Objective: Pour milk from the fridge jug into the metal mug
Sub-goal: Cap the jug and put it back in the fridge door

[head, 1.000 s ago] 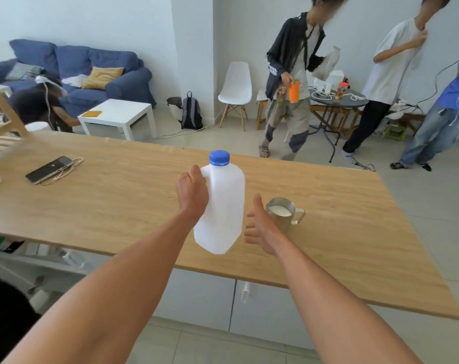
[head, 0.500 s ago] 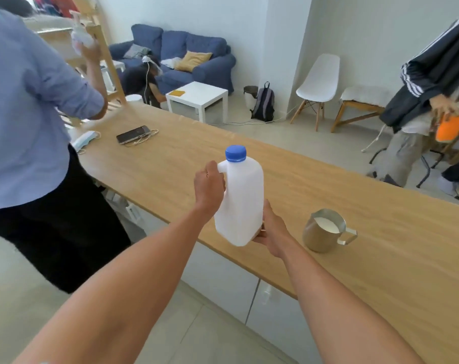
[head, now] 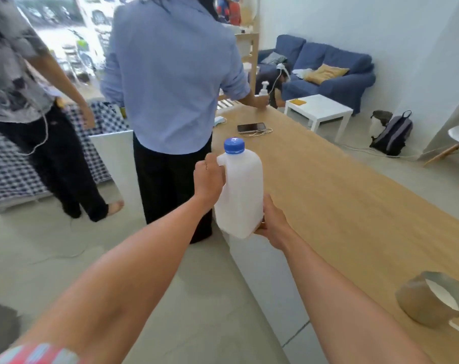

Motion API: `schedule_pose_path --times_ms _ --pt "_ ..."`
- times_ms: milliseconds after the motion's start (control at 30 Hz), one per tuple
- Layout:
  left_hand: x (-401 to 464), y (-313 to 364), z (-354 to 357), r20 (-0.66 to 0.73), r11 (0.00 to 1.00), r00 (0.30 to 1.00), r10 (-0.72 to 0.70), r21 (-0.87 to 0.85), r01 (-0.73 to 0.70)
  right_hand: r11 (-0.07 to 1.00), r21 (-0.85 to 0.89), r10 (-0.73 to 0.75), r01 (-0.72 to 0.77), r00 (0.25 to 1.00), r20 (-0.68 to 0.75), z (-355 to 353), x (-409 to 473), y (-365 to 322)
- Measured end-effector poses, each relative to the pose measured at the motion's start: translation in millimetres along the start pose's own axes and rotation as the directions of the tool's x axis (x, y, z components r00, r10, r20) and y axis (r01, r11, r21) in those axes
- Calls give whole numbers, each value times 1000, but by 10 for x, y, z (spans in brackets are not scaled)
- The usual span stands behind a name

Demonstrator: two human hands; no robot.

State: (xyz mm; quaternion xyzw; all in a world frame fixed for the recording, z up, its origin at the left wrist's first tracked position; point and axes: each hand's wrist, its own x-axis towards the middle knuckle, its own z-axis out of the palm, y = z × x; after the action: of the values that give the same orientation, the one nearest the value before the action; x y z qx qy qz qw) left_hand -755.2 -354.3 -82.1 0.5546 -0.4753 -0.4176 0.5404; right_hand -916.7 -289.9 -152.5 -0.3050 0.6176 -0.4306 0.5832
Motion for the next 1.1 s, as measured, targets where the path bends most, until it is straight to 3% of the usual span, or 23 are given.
schedule_pose_path --times_ms 200,433,800,1100 --pt "169 23 -1435 -230 999 973 -2 -32 -5 988 -152 37 -2 973 227 1376 50 -71" --pt "-8 7 -3341 -509 1000 861 1 12 6 958 -276 69 81 866 496 3146 -292 82" --pt "-1008 -79 -5749 -820 996 573 24 67 54 907 -394 219 149 632 743 5493 -1276 791" --pt "-1826 -211 -6946 -970 995 245 -10 15 100 824 -491 367 283 393 843 6821 -1945 1325"
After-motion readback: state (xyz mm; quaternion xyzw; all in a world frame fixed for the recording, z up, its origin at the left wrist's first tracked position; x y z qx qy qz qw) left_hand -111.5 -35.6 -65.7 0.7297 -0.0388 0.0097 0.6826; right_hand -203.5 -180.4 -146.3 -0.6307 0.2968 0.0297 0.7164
